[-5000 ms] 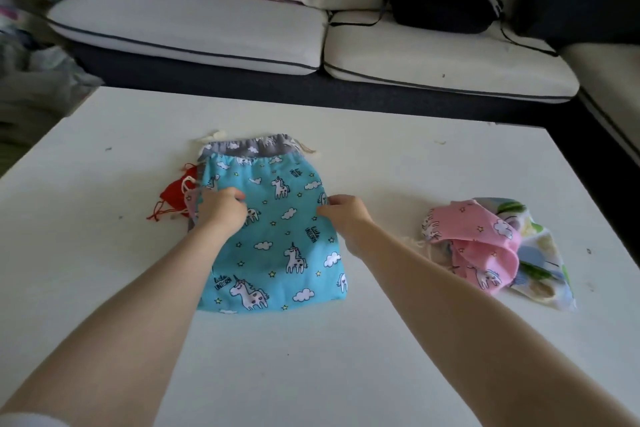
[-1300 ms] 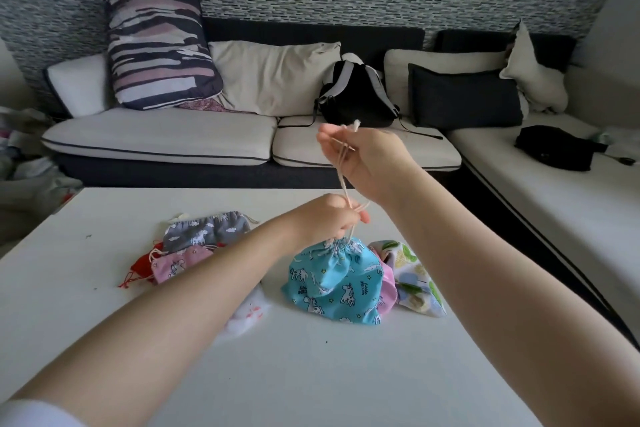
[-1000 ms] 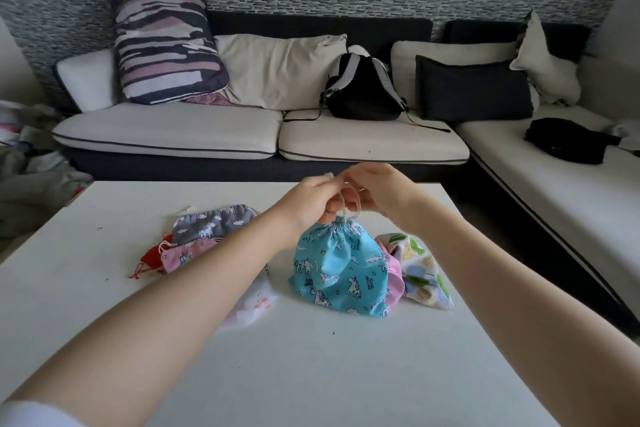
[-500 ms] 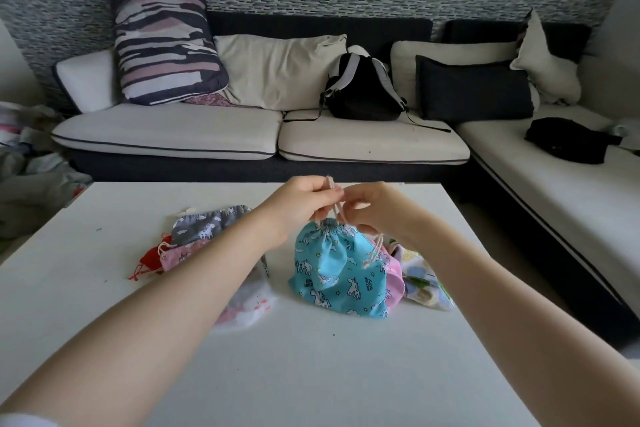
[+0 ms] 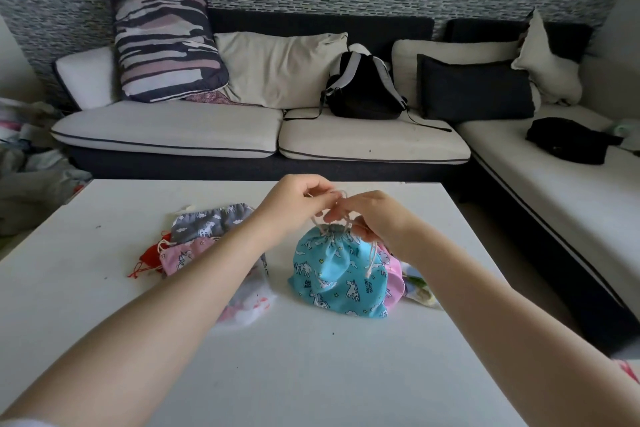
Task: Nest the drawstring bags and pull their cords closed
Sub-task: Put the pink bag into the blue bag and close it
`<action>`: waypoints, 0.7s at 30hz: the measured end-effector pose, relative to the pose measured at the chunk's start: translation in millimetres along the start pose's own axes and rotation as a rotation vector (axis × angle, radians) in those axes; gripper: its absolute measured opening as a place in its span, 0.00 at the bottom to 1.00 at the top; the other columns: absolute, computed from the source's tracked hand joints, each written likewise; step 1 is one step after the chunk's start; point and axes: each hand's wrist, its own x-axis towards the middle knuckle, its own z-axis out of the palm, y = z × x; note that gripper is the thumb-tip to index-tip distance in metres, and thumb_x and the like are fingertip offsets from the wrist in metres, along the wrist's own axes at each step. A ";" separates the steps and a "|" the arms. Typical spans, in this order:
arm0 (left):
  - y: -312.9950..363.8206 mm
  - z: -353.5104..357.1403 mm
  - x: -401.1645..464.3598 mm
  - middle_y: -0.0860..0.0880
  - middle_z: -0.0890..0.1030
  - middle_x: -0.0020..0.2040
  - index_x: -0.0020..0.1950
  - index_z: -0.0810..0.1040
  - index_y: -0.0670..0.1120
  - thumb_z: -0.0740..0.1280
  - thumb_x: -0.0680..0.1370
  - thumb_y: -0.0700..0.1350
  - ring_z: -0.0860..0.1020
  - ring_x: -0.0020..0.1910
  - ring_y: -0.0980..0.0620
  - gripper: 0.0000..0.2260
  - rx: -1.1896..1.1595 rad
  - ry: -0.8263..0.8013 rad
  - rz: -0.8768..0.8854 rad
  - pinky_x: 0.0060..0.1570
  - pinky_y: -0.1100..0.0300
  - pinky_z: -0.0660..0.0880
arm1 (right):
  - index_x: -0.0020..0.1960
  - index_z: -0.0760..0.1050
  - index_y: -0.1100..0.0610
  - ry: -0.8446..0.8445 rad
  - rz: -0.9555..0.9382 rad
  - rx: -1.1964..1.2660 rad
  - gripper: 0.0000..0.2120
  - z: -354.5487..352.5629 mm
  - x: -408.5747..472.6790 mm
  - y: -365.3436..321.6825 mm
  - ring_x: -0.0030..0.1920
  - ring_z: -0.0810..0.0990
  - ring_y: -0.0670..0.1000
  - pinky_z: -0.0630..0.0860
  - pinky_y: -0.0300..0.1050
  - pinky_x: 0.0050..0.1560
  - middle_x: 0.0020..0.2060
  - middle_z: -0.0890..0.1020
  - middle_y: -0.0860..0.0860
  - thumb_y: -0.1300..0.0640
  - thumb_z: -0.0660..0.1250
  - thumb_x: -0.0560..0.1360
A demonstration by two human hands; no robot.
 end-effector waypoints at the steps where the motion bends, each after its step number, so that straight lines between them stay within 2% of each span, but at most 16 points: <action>1: 4.5 1.1 -0.6 0.51 0.82 0.35 0.42 0.82 0.51 0.68 0.75 0.45 0.77 0.33 0.59 0.04 -0.005 -0.003 0.024 0.46 0.56 0.76 | 0.42 0.81 0.62 -0.005 0.008 0.022 0.13 1.1 1.8 0.5 0.24 0.65 0.45 0.63 0.35 0.27 0.28 0.74 0.51 0.59 0.59 0.75; 3: 13.2 2.6 -1.7 0.49 0.82 0.36 0.42 0.82 0.51 0.66 0.76 0.45 0.76 0.34 0.58 0.06 -0.017 0.012 0.058 0.45 0.59 0.76 | 0.44 0.80 0.60 -0.008 0.006 0.139 0.14 3.0 6.2 2.5 0.27 0.66 0.46 0.62 0.39 0.30 0.37 0.77 0.53 0.56 0.57 0.77; 6: 20.0 4.9 -2.9 0.56 0.80 0.34 0.42 0.81 0.53 0.64 0.78 0.44 0.75 0.32 0.62 0.08 -0.121 0.051 0.052 0.39 0.67 0.73 | 0.46 0.76 0.57 0.032 -0.030 0.291 0.17 4.2 8.2 1.9 0.29 0.69 0.48 0.64 0.42 0.32 0.42 0.78 0.55 0.50 0.52 0.80; 9: 24.3 8.8 -6.0 0.57 0.79 0.36 0.41 0.79 0.50 0.60 0.80 0.45 0.76 0.35 0.60 0.11 -0.228 0.016 -0.030 0.38 0.69 0.73 | 0.52 0.74 0.55 0.146 -0.062 0.260 0.17 2.0 11.4 3.2 0.42 0.75 0.52 0.70 0.44 0.43 0.47 0.77 0.53 0.47 0.52 0.81; 11: 25.0 9.8 -7.2 0.53 0.79 0.39 0.40 0.77 0.48 0.58 0.80 0.45 0.77 0.38 0.56 0.12 -0.317 0.008 -0.083 0.40 0.65 0.73 | 0.52 0.75 0.52 0.246 -0.079 0.355 0.11 -0.5 13.9 3.3 0.47 0.74 0.51 0.68 0.43 0.45 0.47 0.77 0.49 0.48 0.58 0.79; 14: 23.4 9.5 -3.5 0.50 0.79 0.41 0.37 0.75 0.47 0.56 0.81 0.44 0.77 0.40 0.52 0.14 -0.461 0.036 -0.158 0.41 0.60 0.71 | 0.45 0.78 0.48 0.318 -0.058 0.515 0.05 -7.2 16.3 1.6 0.50 0.73 0.48 0.67 0.41 0.44 0.48 0.78 0.45 0.50 0.64 0.76; 17: 16.3 3.1 3.3 0.50 0.79 0.42 0.33 0.70 0.47 0.55 0.81 0.45 0.77 0.42 0.52 0.16 -0.611 0.068 -0.300 0.42 0.58 0.71 | 0.40 0.77 0.49 0.297 -0.001 0.681 0.09 -20.8 16.2 3.0 0.45 0.74 0.48 0.68 0.42 0.45 0.40 0.76 0.46 0.54 0.62 0.77; 19: 0.4 -9.5 6.8 0.50 0.79 0.41 0.32 0.69 0.46 0.56 0.81 0.44 0.76 0.41 0.53 0.16 -0.714 0.207 -0.467 0.42 0.58 0.72 | 0.39 0.74 0.54 0.327 0.050 0.905 0.11 -33.7 12.1 7.9 0.43 0.76 0.48 0.70 0.45 0.51 0.37 0.77 0.48 0.58 0.58 0.78; 21: -21.1 -21.0 4.0 0.50 0.79 0.41 0.34 0.73 0.46 0.58 0.80 0.44 0.76 0.42 0.52 0.15 -0.640 0.338 -0.581 0.39 0.59 0.71 | 0.39 0.70 0.57 0.374 0.093 1.151 0.13 -44.6 9.4 17.4 0.41 0.77 0.50 0.71 0.51 0.58 0.36 0.77 0.51 0.61 0.54 0.80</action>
